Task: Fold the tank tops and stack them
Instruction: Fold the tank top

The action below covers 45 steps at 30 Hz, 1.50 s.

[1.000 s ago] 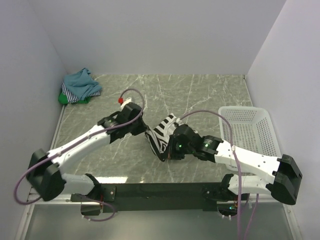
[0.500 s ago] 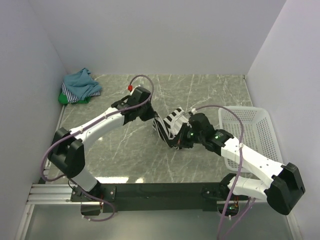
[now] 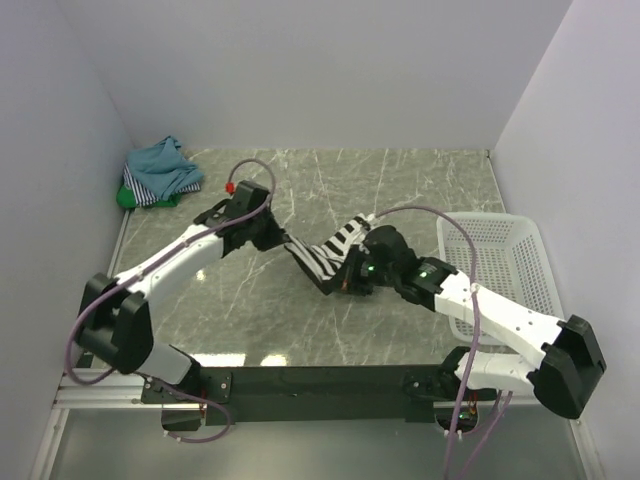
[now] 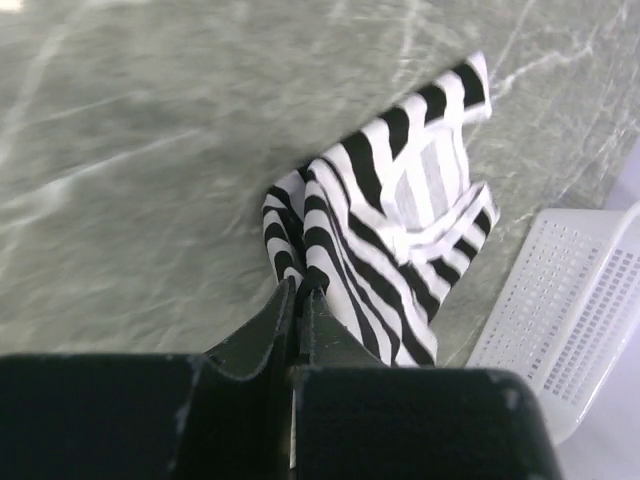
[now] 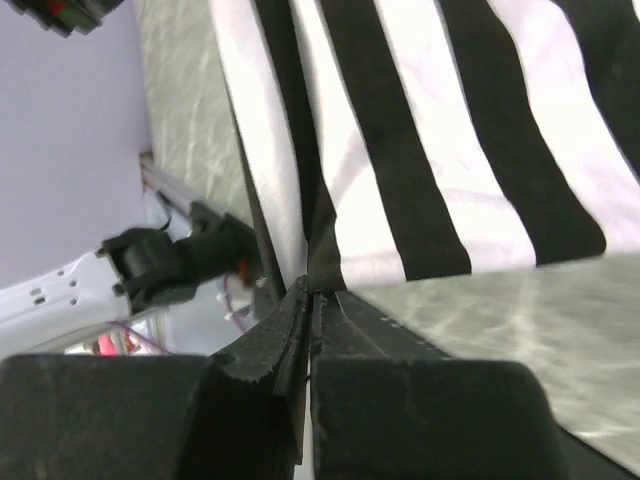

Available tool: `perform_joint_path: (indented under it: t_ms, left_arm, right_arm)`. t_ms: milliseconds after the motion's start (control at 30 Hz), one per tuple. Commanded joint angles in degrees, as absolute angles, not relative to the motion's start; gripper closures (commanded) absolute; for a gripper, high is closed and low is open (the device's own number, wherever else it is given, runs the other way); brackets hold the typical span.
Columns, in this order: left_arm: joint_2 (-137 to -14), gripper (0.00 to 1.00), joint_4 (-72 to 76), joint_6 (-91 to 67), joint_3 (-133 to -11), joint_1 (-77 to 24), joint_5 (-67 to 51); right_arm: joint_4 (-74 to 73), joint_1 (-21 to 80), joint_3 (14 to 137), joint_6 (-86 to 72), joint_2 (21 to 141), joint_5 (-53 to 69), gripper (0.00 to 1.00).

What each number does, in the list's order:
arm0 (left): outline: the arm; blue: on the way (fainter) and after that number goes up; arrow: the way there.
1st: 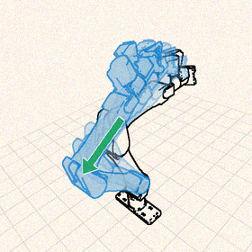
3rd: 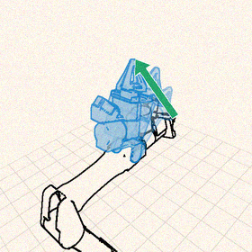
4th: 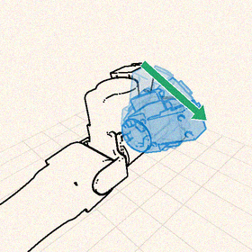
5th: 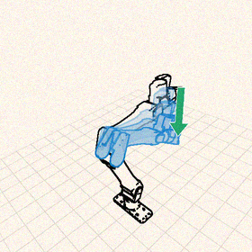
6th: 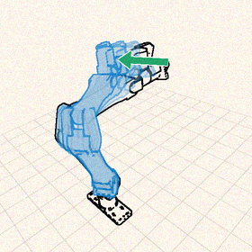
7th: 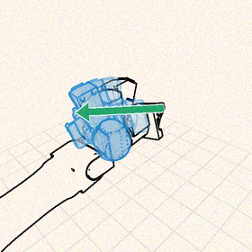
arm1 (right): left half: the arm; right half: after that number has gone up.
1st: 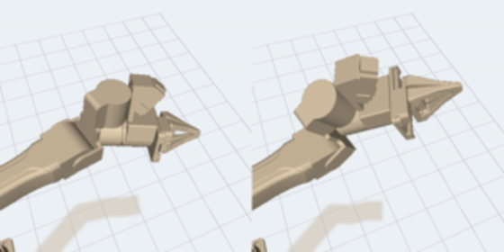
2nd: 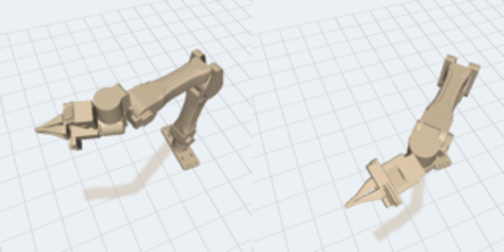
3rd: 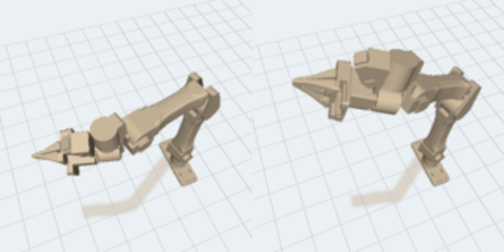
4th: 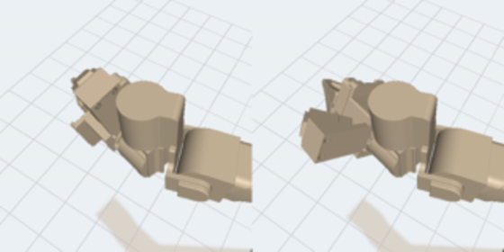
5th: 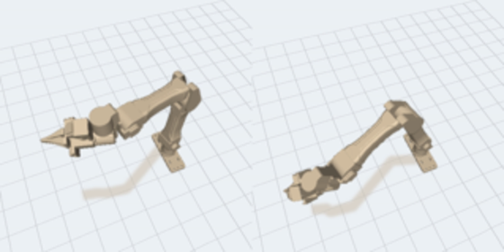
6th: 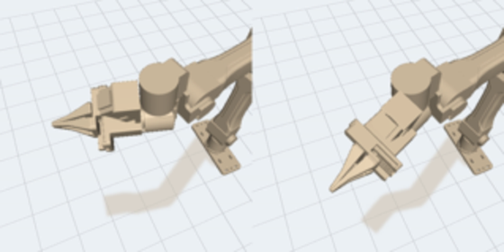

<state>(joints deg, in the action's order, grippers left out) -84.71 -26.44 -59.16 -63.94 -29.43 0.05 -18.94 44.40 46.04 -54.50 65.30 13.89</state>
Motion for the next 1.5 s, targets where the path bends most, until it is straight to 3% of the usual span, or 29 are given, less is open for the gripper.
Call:
perform_joint_path:
  t_ms: [0,300,500,967,1467]
  left_arm:
    - [-76.23,0.99,-25.56,-57.48,-60.83,-25.76,5.01]
    - [-55.76,0.99,-33.57,-55.02,-51.95,-20.22,8.08]
    - [-49.4,0.99,-37.0,-53.35,-52.91,-19.34,9.67]
    - [-65.73,0.99,-26.81,-55.02,-54.57,-20.83,4.13]
    - [-84.36,0.99,-23.03,-58.18,-66.62,-29.35,8.26]
  right_arm:
    - [-18.99,52.7,51.14,-57.64,67.67,14.33,1.0]
    - [-12.66,67.58,56.94,-64.59,77.25,9.94,1.0]
    - [-8.62,73.56,60.38,-67.58,82.09,9.84,1.0]
    - [22.03,68.56,40.8,-83.75,76.56,17.31,1.0]
    - [29.88,56.17,25.06,-88.06,65.75,23.9,1.0]
